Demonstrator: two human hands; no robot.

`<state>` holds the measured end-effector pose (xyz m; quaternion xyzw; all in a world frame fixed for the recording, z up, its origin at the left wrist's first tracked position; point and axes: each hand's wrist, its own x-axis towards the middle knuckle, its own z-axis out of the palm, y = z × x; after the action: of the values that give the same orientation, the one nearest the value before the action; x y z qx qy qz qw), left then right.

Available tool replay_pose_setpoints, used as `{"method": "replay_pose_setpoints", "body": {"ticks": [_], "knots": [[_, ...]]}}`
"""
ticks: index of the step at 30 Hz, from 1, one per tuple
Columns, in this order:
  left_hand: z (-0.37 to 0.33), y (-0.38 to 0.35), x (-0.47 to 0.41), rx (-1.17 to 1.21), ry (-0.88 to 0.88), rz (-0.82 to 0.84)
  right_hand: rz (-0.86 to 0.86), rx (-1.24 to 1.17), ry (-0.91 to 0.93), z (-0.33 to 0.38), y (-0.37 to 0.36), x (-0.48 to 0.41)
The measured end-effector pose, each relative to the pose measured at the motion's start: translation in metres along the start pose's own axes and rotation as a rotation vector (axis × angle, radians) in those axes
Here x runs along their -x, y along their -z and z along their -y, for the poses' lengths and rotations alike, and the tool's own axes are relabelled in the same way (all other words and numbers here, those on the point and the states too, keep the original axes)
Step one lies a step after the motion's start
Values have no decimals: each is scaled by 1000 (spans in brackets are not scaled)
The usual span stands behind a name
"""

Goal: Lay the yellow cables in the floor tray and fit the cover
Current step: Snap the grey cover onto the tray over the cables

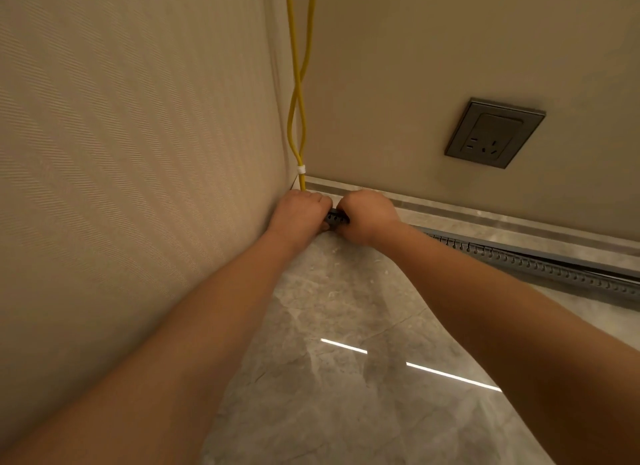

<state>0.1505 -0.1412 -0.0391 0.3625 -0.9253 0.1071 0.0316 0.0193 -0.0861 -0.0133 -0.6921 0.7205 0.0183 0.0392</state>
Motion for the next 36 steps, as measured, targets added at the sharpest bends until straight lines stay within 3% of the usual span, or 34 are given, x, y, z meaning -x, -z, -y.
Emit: {"method": "replay_pose_setpoints", "body": {"ticks": [16, 24, 32, 36], "knots": [[-1, 2, -2, -140, -52, 13, -16, 86, 63, 3, -1, 3], [-1, 6, -3, -131, -33, 61, -111, -26, 13, -5, -11, 3], [-14, 17, 6, -131, 32, 59, 57, -117, -95, -23, -6, 19], [-31, 27, 6, -144, -58, 90, 94, -97, -122, -37, -3, 37]]}}
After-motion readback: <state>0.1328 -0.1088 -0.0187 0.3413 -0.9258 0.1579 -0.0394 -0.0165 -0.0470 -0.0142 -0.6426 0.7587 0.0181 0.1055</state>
